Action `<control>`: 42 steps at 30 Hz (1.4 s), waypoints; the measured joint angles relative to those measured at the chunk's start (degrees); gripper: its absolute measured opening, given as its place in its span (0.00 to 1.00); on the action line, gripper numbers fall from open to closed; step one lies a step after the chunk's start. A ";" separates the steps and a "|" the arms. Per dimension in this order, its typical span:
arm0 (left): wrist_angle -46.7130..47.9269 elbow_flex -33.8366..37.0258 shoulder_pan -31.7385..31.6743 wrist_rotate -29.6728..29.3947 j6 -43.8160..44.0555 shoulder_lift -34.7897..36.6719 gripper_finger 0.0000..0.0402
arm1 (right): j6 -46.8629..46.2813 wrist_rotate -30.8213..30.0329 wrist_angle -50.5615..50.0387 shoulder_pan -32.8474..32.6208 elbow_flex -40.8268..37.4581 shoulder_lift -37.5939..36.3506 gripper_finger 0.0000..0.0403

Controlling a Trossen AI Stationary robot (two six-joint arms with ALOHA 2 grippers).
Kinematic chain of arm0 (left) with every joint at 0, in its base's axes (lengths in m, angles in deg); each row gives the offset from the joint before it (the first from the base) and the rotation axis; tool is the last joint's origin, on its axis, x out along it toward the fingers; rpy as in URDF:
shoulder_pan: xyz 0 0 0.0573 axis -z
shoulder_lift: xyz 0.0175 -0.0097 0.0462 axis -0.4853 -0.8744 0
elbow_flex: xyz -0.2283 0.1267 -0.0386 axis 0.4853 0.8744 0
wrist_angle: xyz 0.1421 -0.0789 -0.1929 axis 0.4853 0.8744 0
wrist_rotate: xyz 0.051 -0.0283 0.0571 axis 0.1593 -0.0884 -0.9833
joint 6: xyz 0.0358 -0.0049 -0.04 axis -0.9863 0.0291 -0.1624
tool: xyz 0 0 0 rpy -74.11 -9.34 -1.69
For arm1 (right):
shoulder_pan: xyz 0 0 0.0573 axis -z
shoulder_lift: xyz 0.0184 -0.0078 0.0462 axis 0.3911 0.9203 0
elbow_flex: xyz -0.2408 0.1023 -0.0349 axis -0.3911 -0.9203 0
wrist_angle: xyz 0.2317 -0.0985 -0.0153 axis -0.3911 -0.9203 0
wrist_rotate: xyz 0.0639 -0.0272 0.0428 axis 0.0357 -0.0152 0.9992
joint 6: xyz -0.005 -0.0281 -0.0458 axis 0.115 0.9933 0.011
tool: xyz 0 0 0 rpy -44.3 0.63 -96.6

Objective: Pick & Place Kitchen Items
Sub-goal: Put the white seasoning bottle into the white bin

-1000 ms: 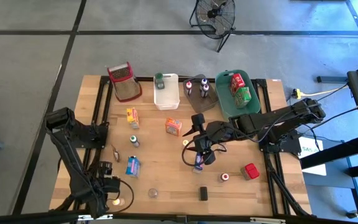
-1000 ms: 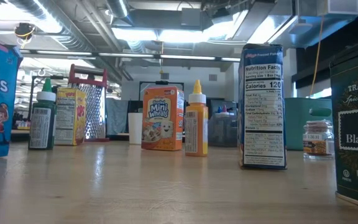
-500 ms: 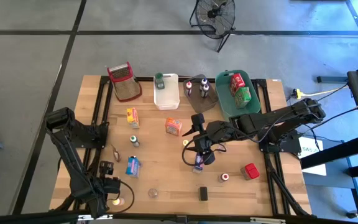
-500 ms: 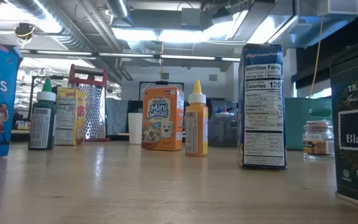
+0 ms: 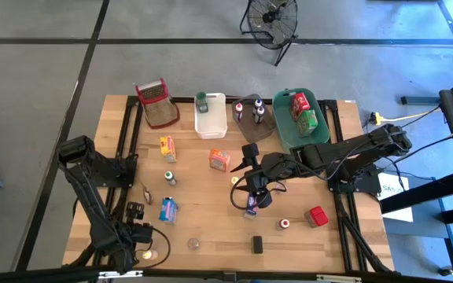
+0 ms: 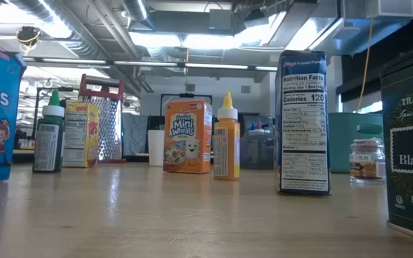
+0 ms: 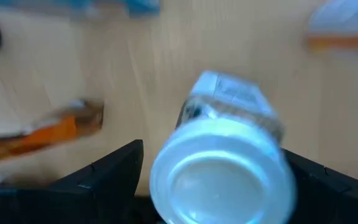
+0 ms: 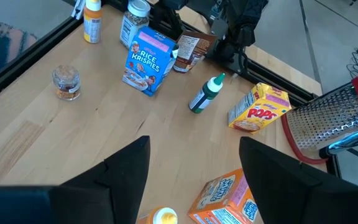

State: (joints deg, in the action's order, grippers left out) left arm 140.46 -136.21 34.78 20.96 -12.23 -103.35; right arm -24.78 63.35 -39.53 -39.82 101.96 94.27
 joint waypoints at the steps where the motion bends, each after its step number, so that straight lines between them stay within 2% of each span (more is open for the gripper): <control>1: 0.08 0.42 -0.01 0.55 0.00 0.00 0.77 | 0.00 -0.02 -0.04 0.00 0.00 0.00 0.62; 16: -2.10 0.89 -0.96 0.53 -2.76 0.00 0.64 | 0.02 -0.02 -0.04 0.02 0.00 0.00 0.62; 33: -2.92 0.89 -2.52 -0.99 -7.48 0.00 0.61 | 0.02 -0.04 -0.04 0.02 0.00 0.00 0.62; 42: -4.62 0.89 -2.54 -0.99 -10.41 0.07 0.50 | 0.02 -0.04 -0.04 0.02 0.00 0.00 0.62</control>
State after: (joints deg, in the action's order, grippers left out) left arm 135.85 -135.32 32.24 19.98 -22.65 -103.28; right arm -24.76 63.31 -39.57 -39.80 101.96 94.27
